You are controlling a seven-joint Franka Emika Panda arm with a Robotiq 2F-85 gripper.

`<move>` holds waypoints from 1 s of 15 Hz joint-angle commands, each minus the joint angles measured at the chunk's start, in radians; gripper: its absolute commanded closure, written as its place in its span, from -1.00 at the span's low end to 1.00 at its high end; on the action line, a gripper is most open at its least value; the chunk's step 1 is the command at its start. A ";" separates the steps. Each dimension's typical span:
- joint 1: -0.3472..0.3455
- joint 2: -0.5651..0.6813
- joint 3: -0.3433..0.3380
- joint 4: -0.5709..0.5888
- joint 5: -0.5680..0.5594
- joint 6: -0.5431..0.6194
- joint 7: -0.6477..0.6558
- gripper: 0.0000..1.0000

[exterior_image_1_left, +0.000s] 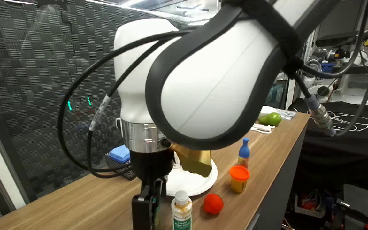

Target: Put the bottles on the tray

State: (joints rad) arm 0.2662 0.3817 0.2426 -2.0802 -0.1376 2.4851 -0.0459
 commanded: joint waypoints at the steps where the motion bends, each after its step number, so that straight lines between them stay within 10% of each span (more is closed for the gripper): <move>1: 0.030 0.022 -0.030 0.041 -0.057 0.022 0.015 -1.00; 5: 0.033 0.038 -0.037 0.057 -0.080 0.042 0.009 -0.97; 6: 0.032 0.041 -0.036 0.060 -0.076 0.049 0.008 -0.49; 15: 0.035 0.027 -0.041 0.062 -0.078 0.074 0.014 0.43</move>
State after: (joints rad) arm 0.2820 0.4223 0.2212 -2.0306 -0.1952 2.5436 -0.0455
